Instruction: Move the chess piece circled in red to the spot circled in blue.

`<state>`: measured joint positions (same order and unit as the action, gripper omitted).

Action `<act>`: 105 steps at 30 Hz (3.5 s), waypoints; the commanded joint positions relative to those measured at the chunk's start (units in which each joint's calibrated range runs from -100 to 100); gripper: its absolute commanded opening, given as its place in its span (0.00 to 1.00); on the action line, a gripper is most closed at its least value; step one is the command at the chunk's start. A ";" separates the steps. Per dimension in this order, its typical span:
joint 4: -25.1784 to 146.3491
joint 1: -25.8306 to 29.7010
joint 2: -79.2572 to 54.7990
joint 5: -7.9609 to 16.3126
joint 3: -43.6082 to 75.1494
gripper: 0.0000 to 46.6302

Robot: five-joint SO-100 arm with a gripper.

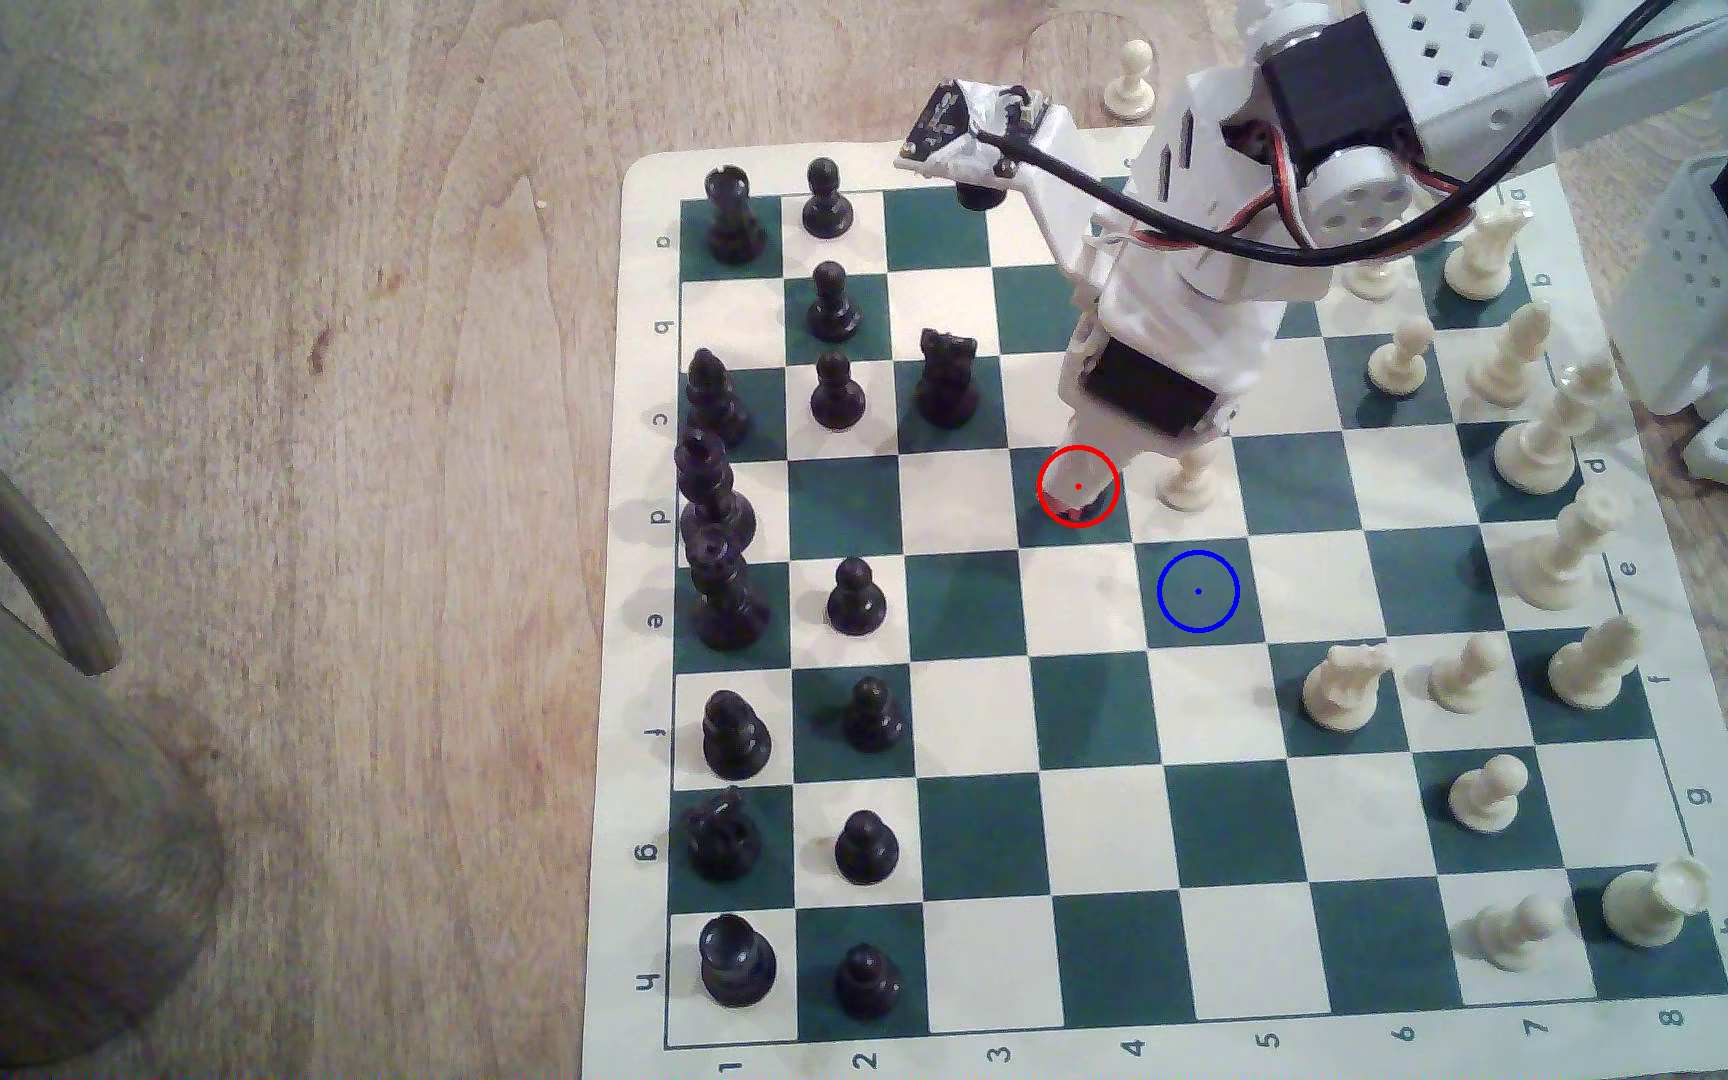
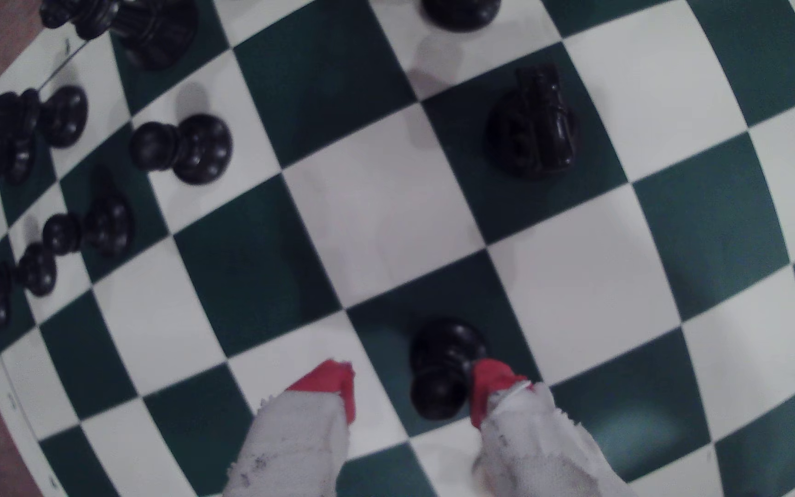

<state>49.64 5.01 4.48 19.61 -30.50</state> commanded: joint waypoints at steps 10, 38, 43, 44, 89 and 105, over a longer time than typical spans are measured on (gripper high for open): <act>-1.57 -0.20 -1.94 -0.20 3.12 0.25; -2.06 -0.83 -0.41 0.05 5.21 0.25; -1.81 -0.36 -0.83 -0.10 5.03 0.16; -1.81 -0.36 -0.83 -0.10 5.03 0.15; 10.39 10.75 20.90 0.49 -4.49 0.03; -0.09 10.67 10.03 0.44 -9.75 0.03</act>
<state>51.71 16.15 15.37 19.90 -40.89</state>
